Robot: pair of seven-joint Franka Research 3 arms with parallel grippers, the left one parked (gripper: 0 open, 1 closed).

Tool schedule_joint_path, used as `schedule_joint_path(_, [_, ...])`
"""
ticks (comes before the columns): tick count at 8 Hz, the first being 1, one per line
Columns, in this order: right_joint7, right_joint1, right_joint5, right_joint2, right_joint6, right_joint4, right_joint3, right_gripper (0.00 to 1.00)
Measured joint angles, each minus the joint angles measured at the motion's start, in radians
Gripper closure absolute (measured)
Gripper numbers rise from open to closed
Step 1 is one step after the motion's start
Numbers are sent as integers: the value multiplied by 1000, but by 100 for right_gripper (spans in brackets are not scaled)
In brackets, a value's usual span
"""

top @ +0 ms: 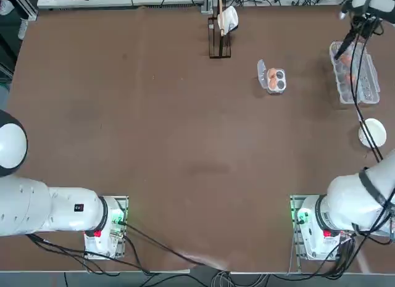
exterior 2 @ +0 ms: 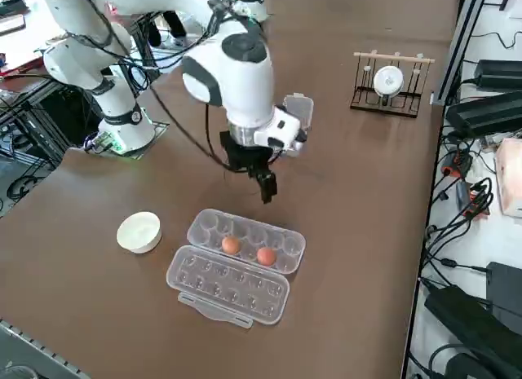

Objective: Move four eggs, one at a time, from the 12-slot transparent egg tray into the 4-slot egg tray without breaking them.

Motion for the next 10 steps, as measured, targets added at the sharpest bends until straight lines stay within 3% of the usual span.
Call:
schedule_joint_path(3, [-296,-94,10,134,48,113,1,0])
schedule_joint_path(7, [-456,-98,16,250,49,270,12,0])
schedule_joint_path(10, [-514,-97,16,304,49,328,16,1])
